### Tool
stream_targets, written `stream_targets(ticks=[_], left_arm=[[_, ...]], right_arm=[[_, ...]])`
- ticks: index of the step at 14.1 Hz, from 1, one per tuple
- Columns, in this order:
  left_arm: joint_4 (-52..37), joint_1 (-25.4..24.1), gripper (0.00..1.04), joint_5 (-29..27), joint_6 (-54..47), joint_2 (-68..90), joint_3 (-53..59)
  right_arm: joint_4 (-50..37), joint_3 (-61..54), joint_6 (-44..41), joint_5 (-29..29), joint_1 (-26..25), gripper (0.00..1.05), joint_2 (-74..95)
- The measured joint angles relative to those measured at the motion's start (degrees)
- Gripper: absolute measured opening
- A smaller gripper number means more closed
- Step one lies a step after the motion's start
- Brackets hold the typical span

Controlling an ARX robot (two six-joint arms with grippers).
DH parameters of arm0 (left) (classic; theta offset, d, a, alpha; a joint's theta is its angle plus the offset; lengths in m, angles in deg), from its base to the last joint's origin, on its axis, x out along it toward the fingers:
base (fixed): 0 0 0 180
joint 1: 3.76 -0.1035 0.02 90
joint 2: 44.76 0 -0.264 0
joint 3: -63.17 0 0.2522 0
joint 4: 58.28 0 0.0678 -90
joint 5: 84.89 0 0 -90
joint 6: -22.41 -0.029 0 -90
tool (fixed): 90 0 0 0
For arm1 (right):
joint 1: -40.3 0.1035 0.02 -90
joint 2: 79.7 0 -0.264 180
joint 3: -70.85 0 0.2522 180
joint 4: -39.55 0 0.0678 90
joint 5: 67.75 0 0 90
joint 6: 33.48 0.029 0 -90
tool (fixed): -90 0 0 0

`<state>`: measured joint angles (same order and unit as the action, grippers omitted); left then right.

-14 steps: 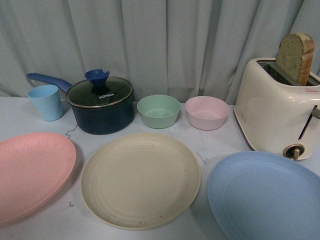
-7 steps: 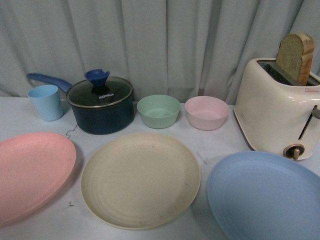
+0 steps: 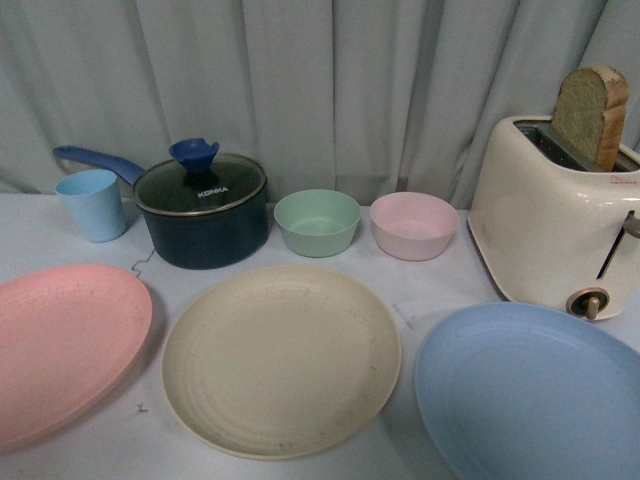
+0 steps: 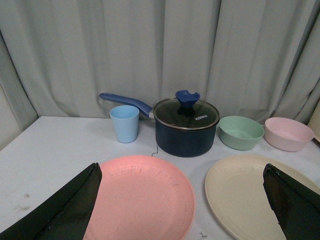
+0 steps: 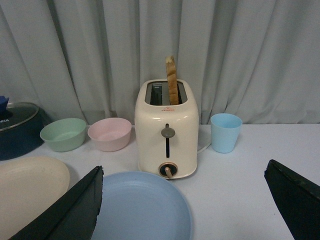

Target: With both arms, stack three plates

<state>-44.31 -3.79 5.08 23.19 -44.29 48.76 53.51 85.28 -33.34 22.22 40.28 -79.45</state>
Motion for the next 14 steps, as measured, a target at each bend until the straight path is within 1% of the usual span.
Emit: stream_targets(ticks=[14], left_arm=[[0.0,0.0,0.98,0.0,0.0,0.0,0.0]], right_arm=[[0.0,0.0,0.0,0.0,0.0,0.98,0.0]])
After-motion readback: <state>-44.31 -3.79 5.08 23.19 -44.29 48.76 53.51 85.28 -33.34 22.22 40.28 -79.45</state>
